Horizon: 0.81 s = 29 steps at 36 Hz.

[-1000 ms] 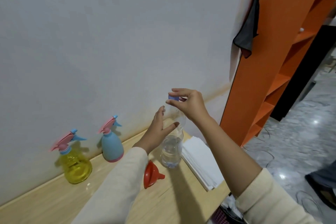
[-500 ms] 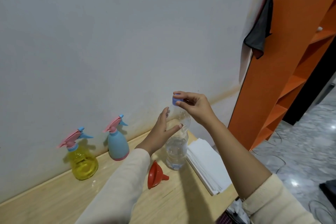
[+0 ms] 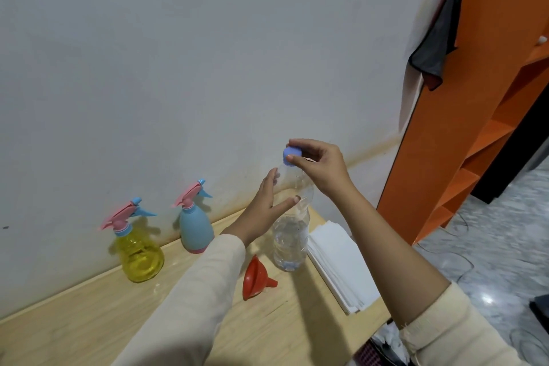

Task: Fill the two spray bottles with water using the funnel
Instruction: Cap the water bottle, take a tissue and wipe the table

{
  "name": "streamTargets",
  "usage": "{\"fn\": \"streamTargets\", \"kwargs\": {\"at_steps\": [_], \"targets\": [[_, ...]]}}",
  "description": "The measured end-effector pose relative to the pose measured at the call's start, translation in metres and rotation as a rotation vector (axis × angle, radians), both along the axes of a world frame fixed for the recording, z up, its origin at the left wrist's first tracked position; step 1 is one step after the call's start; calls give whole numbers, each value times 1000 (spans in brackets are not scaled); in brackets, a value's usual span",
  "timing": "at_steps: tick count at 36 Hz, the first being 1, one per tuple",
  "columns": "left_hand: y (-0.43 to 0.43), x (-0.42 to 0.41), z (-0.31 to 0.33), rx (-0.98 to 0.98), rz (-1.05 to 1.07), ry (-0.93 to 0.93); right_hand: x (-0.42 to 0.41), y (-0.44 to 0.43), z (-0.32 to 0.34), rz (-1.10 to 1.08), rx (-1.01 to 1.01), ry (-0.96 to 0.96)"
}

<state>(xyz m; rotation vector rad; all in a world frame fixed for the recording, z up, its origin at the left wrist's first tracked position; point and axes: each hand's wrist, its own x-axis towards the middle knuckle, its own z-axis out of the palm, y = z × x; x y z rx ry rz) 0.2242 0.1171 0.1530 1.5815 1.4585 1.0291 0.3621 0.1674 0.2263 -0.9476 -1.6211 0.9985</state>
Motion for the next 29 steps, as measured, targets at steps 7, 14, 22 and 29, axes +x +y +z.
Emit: {"fn": "streamTargets", "kwargs": {"at_steps": [7, 14, 22, 29], "targets": [[2, 0, 4, -6, -20, 36, -8, -5, 2, -219, 36, 5], [2, 0, 7, -31, -14, 41, -1, 1, -1, 66, -17, -150], [1, 2, 2, 1, 31, 17, 3, 6, 2, 59, -38, -156], [-1, 20, -8, 85, 204, -4, -8, -2, -6, -133, -30, -34]]}}
